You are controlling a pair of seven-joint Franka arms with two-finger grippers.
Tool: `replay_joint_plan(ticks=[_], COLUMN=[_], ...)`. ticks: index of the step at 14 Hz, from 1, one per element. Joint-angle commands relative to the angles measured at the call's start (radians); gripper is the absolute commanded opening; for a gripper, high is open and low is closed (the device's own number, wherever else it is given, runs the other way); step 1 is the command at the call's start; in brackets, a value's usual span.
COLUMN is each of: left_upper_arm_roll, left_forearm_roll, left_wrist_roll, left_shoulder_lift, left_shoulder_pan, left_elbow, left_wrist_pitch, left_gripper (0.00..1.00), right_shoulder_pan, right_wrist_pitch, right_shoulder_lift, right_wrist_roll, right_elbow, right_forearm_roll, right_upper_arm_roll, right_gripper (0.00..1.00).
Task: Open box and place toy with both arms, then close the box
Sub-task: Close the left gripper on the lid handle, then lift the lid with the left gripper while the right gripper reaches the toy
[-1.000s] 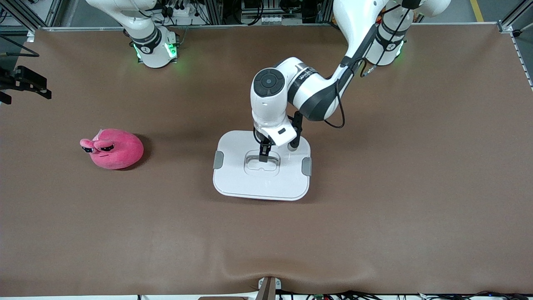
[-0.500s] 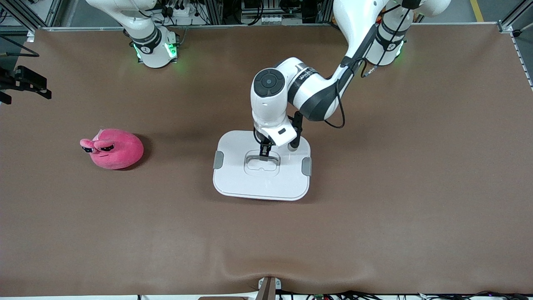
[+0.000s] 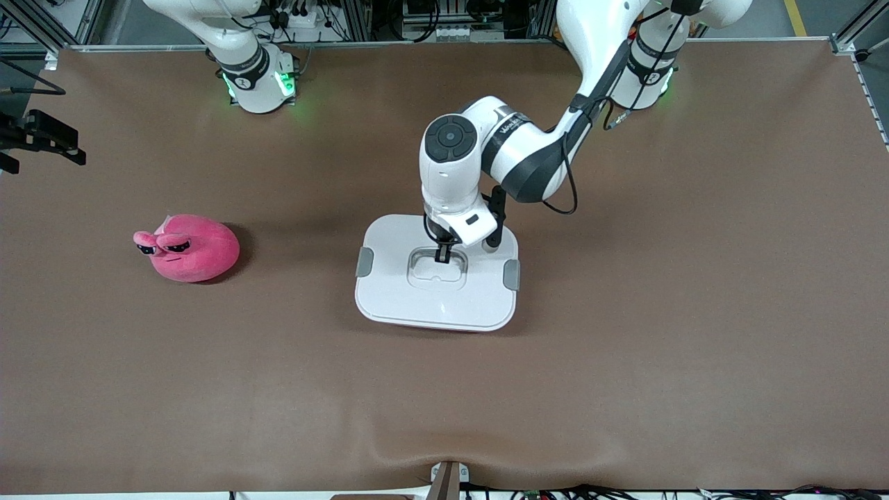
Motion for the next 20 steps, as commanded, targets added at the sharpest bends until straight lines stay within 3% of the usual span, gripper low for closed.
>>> replay_joint_plan(ticks=[1,6,20], left_upper_arm_roll=[0.004,0.050,0.037], left_forearm_roll=[0.019,0.014,-0.055], left_wrist_roll=[-0.024,-0.105,-0.131], left_shoulder_lift=[0.014,-0.003,-0.064], left_shoulder_pan=[-0.005,-0.003,0.002], left_elbow=[0.027,0.030,0.030], left_wrist_pitch=[-0.004,-0.002,-0.044], left_gripper=[0.00,0.00,0.00], right_shoulder_pan=[-0.010,-0.010,-0.003], right_wrist_pitch=[-0.011,-0.016,-0.017], right_shoulder_lift=[0.008,0.008,0.020], right_wrist_roll=[0.008,0.008,0.010], right_elbow=[0.014,0.014,0.022], right_forearm_roll=[0.001,0.000,0.000], right_upper_arm_roll=[0.007,0.007,0.007], right_gripper=[1.00,1.00,1.00])
